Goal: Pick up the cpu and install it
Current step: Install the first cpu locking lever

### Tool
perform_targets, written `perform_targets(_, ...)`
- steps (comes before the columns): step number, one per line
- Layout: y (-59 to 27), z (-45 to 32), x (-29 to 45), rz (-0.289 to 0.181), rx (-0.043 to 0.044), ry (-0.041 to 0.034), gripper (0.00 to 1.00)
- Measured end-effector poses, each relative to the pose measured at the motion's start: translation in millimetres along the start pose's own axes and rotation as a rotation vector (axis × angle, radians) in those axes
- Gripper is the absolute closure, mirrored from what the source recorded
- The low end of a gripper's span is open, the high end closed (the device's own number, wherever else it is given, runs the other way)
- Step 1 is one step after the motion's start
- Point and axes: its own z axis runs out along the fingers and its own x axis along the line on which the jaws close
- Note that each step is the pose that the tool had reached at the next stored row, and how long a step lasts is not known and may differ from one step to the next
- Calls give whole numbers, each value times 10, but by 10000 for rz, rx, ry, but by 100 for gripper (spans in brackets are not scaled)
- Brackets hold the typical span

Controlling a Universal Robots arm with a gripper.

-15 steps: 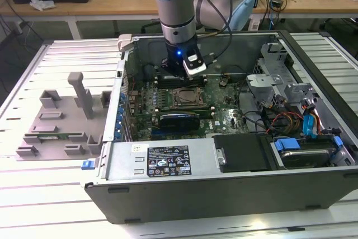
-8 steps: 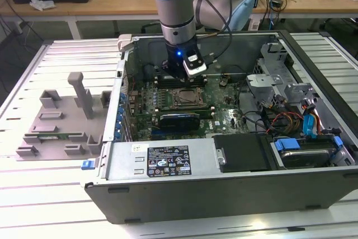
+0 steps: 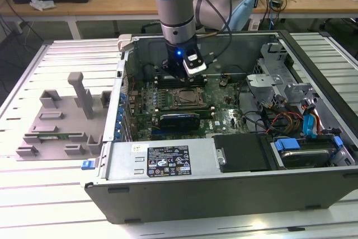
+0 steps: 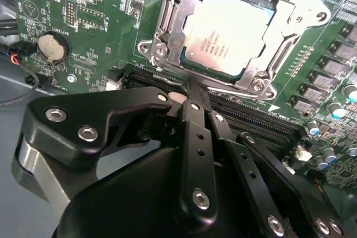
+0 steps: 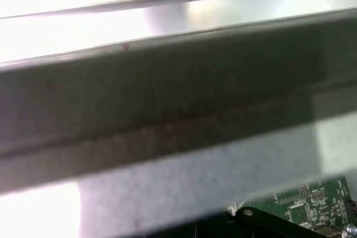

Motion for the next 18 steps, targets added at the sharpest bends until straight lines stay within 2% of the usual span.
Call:
perform_targets(2, 6, 0, 1, 9, 3, 0, 89)
perform_targets(6, 9, 0, 13, 80, -18, -143, 89)
perform_targets(7, 8, 0, 13, 170, -4, -156, 89)
perform_targets(9, 8, 1, 13, 468, 39, -198, 89)
perform_targets(12, 8, 4, 14, 1268, 154, -310, 89)
perform_targets(18, 19, 5, 22, 1695, 216, -371, 89)
